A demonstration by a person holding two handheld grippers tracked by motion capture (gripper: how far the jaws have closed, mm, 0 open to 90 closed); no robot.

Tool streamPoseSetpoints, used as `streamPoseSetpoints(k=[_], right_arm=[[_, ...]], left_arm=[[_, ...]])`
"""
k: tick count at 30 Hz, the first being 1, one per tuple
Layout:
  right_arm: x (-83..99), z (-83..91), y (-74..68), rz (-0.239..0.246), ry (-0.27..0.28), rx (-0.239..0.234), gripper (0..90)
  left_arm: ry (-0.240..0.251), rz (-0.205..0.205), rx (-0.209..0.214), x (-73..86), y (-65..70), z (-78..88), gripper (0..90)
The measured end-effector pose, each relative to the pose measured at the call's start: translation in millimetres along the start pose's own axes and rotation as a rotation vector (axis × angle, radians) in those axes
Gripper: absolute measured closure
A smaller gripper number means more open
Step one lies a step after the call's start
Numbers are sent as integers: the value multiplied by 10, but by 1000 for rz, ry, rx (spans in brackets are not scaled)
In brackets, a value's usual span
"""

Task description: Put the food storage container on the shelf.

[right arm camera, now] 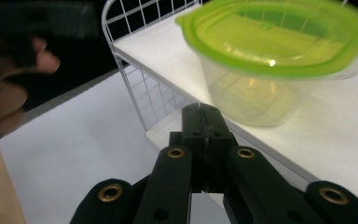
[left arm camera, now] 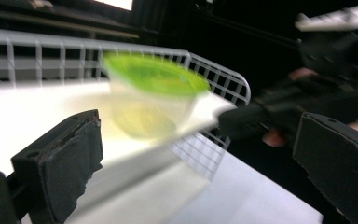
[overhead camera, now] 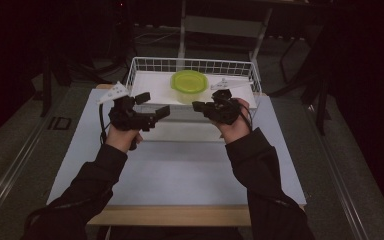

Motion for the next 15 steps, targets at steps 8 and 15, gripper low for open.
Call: streamPoseSetpoints(k=[8, 15], right_arm=[[-6, -236, 98, -15, -4, 37, 899], [-106, -341, 169, -19, -1, 62, 897]], left_arm=[[-33, 7, 25, 443, 128, 89, 22], [-71, -43, 49, 617, 265, 93, 22]])
Point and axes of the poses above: each handheld gripper's, and its own axes: z roughly backward along the jaws, x roughly out of its underside, y roughly to its right, the point moved 9 cm from there along -z, roughly forward along the jaws, and after that the axes turned 11 degrees about -z, right-handed, at the moved point
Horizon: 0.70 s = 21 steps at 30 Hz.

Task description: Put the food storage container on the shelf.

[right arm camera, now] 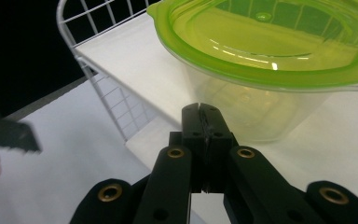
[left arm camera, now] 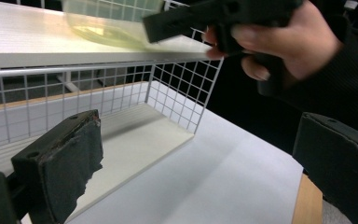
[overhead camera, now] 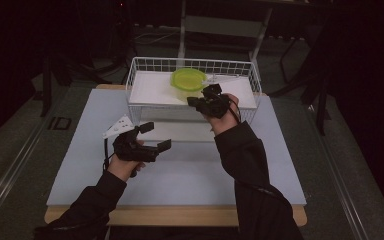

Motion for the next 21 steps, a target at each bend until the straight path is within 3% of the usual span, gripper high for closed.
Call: streamPoseSetpoints(k=[7, 12, 15, 16, 19, 20, 21], right_arm=[[-55, -71, 101, -32, -1, 20, 878], [-9, -59, 71, -32, 6, 4, 855], [116, 8, -40, -7, 10, -32, 768], [157, 29, -71, 3, 10, -41, 725], [295, 88, -157, 28, 1, -67, 603], [295, 88, -157, 28, 1, -67, 603], [387, 133, -205, 35, -2, -88, 524]], left_arm=[[1, -37, 12, -5, 102, -3, 21], [-7, -50, 8, 9, 95, -8, 21], [-5, -63, 3, 6, 94, 3, 21], [-9, -91, -2, 5, 99, 17, 22], [-17, -116, -4, 8, 108, 44, 21], [-17, -116, -4, 8, 108, 44, 22], [-17, -122, 2, 15, 123, 66, 22]])
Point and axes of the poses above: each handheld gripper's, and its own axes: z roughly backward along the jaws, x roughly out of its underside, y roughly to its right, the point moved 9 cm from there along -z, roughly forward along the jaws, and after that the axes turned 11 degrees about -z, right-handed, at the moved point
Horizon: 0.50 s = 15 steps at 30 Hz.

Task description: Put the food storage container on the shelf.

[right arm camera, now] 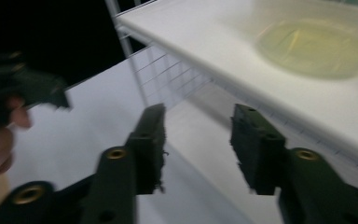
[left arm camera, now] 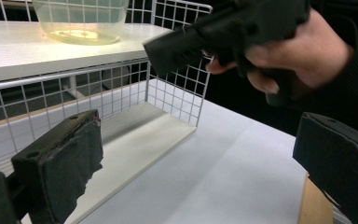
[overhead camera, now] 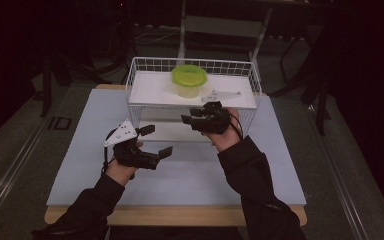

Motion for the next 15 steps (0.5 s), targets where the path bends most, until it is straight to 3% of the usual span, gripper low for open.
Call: streamPoseSetpoints(k=[6, 8, 13, 15], right_arm=[[285, 160, -133, 24, 19, -54, 279], [404, 213, -151, 30, 14, -72, 239], [634, 301, -117, 11, -1, -77, 201], [706, 341, -94, 6, 0, -75, 196]], left_arm=[[-13, -9, 3, 78, 50, 76, 22], [-29, -32, 5, 130, 81, 93, 21], [-36, -30, 13, 185, 116, 93, 22], [-43, -49, 17, 208, 148, 94, 22]])
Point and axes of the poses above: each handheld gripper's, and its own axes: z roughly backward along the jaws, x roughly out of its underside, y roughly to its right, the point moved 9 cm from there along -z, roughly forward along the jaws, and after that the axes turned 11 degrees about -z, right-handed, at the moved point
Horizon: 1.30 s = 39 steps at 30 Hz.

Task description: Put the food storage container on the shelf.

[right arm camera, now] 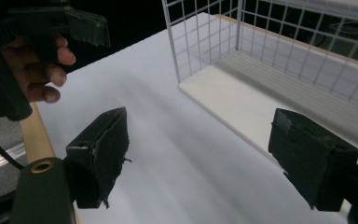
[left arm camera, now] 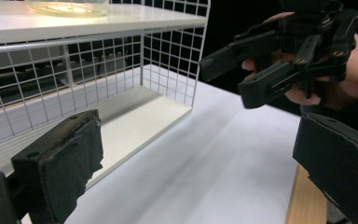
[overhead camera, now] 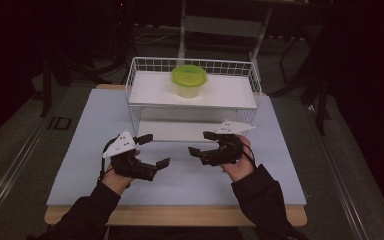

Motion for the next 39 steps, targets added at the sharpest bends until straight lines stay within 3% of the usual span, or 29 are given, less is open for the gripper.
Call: streamPoseSetpoints(k=[3, 8, 11, 19, 24, 28, 34, 39], right_arm=[[98, 82, 19, -17, 13, -7, 178], [250, 210, 42, -41, 45, -38, 159], [384, 261, 79, -46, 49, -25, 155], [653, 353, 131, -20, 23, 23, 173], [776, 419, 142, -28, 13, 25, 173], [832, 450, 156, -26, 10, 31, 176], [908, 441, 198, 20, -2, 68, 184], [916, 421, 193, 41, -10, 74, 184]], left_arm=[[-16, -42, 19, 34, 65, 18, 22], [-46, -61, 60, 182, 162, 59, 22], [-75, -64, 65, 311, 183, 93, 22], [-109, -15, 34, 564, 87, 288, 22], [-129, 2, 25, 699, 50, 398, 22], [-140, -23, 27, 739, 74, 410, 22], [-168, -49, 23, 827, 89, 388, 22], [-135, -47, 17, 769, 87, 411, 22]])
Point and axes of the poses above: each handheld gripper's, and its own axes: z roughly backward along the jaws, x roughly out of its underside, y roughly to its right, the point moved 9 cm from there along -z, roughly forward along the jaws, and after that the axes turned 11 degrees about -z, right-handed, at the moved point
